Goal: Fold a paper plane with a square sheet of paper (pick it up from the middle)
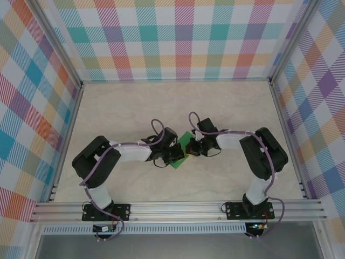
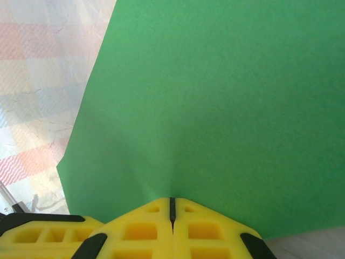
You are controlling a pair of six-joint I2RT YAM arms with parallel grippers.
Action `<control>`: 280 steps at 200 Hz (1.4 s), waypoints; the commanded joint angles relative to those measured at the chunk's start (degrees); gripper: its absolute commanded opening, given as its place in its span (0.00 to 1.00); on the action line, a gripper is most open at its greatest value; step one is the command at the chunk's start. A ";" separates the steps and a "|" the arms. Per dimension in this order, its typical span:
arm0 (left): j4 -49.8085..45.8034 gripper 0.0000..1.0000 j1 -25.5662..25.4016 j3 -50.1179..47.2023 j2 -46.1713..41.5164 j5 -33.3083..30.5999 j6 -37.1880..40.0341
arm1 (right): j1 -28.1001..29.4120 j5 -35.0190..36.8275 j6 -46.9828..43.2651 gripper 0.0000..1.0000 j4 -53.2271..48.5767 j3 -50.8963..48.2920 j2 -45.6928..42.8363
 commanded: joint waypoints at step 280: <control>-1.34 0.00 -0.71 -0.16 2.41 0.63 2.86 | -0.44 -2.85 -3.14 0.00 4.31 -3.54 -2.90</control>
